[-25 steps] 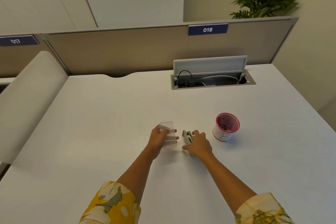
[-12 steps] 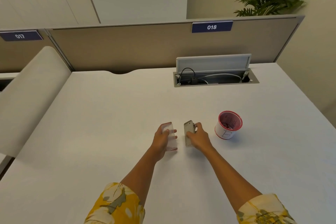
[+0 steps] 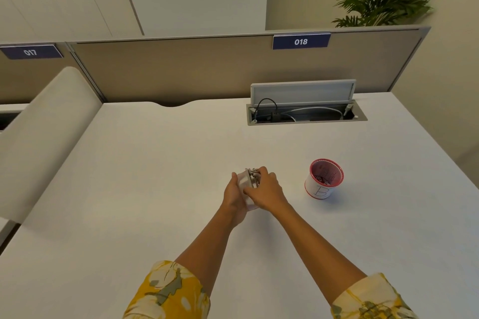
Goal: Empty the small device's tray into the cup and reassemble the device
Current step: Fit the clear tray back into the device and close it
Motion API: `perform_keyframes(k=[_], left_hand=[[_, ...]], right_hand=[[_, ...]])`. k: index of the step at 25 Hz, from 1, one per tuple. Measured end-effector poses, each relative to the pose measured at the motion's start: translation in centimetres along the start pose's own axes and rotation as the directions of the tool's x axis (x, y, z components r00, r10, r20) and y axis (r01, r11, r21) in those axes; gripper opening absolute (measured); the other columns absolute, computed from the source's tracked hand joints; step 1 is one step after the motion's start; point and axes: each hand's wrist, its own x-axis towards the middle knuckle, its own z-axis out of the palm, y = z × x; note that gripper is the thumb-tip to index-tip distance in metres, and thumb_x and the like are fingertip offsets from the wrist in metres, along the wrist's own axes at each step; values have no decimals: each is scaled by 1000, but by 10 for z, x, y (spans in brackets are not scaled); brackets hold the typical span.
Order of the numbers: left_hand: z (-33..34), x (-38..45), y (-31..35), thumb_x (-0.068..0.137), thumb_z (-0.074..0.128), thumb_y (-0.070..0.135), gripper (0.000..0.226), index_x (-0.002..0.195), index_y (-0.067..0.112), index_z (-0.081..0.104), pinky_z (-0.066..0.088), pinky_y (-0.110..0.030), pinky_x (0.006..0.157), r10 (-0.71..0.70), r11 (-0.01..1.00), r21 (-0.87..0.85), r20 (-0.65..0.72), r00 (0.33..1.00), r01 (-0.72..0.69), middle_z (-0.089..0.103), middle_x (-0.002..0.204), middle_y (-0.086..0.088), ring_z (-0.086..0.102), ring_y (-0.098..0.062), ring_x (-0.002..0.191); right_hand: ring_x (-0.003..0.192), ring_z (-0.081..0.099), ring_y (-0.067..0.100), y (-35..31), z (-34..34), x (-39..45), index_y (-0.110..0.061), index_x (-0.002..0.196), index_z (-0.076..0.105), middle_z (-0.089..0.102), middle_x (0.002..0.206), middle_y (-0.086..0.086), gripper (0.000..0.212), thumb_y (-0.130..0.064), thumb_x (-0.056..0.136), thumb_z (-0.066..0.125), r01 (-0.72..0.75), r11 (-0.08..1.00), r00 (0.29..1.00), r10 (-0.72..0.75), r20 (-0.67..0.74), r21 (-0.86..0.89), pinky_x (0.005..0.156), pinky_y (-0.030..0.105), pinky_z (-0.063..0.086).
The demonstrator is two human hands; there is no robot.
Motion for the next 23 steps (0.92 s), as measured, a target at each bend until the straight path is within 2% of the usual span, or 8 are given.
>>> perform_keyframes(k=[2,6,9,12,14,17,21,23], left_hand=[[-3,3,0,104,13,54,68,128,19,66,48,-61,101,11,1000,-11,-6,1000,-11,72,123,-12,66,-32,119],[-1,4,-1,104,13,52,66,127,19,66,44,-58,104,-2,1000,-10,4,1000,2,72,124,-10,66,-30,118],[2,3,2,106,16,50,63,112,21,71,42,-53,107,-1,999,-45,-16,1000,0,78,102,-5,68,-25,101],[1,2,3,106,17,49,62,110,19,71,53,-43,88,-9,998,-64,-4,1000,8,77,99,-7,69,-23,98],[1,-1,5,106,19,49,61,114,18,70,53,-40,79,1,996,-88,16,1000,1,76,102,-8,69,-23,98],[2,-2,6,106,22,49,59,119,15,68,53,-40,84,-3,988,-155,49,999,10,74,108,-10,68,-25,103],[1,0,7,105,18,50,62,118,18,70,46,-46,97,-8,995,-97,72,997,15,74,112,-8,65,-26,108],[0,1,7,105,20,50,61,120,17,68,48,-45,96,-8,994,-105,55,998,14,74,112,-9,66,-26,107]], right_hand=[[94,60,24,0,-2,-3,-22,123,45,48,115,8,56,-41,77,69,21,1000,1000,-21,5,5,74,33,54],[96,63,26,-5,-4,-10,-23,125,44,47,116,7,64,-47,73,72,52,998,999,-52,1,-25,73,32,56],[89,59,21,-9,-4,-14,-25,122,43,46,116,6,64,-49,72,74,58,998,998,-58,-17,-19,67,27,52],[96,59,24,-15,-3,-19,-23,122,43,46,118,6,63,-50,74,73,76,997,990,-78,-117,-23,71,28,53],[103,61,28,-21,-3,-20,-21,125,43,47,120,8,65,-46,74,75,72,997,986,-74,-151,-14,78,32,55],[105,62,30,-25,-4,-18,-19,127,43,46,120,10,66,-38,73,78,33,999,994,-34,-101,-13,79,33,56],[108,58,33,-20,-5,-15,-19,128,42,44,120,11,69,-38,72,78,-7,1000,998,7,-59,-6,79,35,55],[111,55,33,-18,-3,-12,-20,130,40,42,122,12,72,-39,72,77,-28,999,1000,27,-16,-22,81,36,55]])
